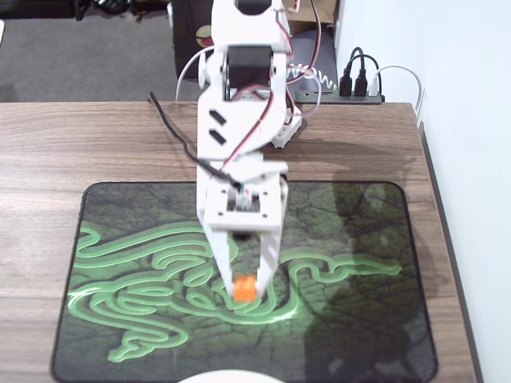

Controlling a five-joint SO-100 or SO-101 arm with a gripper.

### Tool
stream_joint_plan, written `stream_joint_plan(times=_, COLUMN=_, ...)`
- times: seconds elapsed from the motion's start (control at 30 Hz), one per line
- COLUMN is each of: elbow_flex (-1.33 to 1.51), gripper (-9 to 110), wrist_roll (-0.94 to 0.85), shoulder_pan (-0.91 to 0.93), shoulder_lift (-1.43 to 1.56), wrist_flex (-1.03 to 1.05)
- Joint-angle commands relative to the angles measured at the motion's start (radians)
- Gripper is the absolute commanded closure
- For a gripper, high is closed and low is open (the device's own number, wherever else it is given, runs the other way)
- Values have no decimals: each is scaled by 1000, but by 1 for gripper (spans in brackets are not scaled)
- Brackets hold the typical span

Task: Grasp a lego block and put it on the plate.

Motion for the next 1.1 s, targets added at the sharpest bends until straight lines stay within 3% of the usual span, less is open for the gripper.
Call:
stream_joint_plan(times=0.0, elbow_flex=-80, gripper=97, wrist_roll=9, shoulder_pan=-15, shoulder_lift=-32, wrist_flex=-26)
stream_joint_plan(times=0.77, elbow_flex=-548, gripper=97, wrist_roll=129, shoulder_pan=-2, shoulder_lift=-517, wrist_flex=-60)
stream_joint_plan(times=1.07, elbow_flex=-611, gripper=97, wrist_roll=183, shoulder_pan=2, shoulder_lift=-597, wrist_flex=-106)
